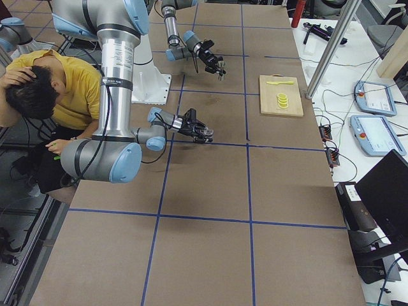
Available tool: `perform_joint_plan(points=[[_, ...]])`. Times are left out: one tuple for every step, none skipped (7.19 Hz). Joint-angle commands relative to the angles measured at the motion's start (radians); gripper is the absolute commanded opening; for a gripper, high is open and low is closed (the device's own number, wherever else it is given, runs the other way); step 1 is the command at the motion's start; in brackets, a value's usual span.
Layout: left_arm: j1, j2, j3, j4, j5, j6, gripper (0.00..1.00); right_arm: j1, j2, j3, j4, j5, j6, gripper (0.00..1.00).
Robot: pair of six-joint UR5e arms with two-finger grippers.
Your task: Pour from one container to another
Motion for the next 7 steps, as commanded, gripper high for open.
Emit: perform_joint_plan(points=[[-0.001, 0.000, -0.001, 0.000, -0.001, 0.002, 0.00, 0.014, 0.020, 0.045, -0.005, -0.001, -0.113, 0.00], [-0.001, 0.000, -0.001, 0.000, -0.002, 0.002, 0.00, 0.025, 0.090, 0.062, -0.022, 0.002, -0.138, 0.00], [0.000, 0.000, -0.001, 0.000, -0.002, 0.002, 0.00, 0.025, 0.144, 0.066, -0.081, 0.002, -0.140, 0.00], [-0.001, 0.002, -0.002, 0.000, -0.004, 0.002, 0.00, 0.025, 0.231, 0.073, -0.134, 0.003, -0.141, 0.00], [-0.001, 0.005, -0.005, -0.002, -0.007, 0.002, 0.00, 0.025, 0.276, 0.086, -0.201, 0.015, -0.143, 0.00], [-0.001, 0.018, -0.013, -0.003, -0.011, 0.002, 0.00, 0.032, 0.361, 0.096, -0.274, 0.037, -0.143, 0.00], [-0.003, 0.023, -0.022, -0.003, -0.016, 0.004, 0.00, 0.040, 0.443, 0.102, -0.369, 0.039, -0.143, 0.00]])
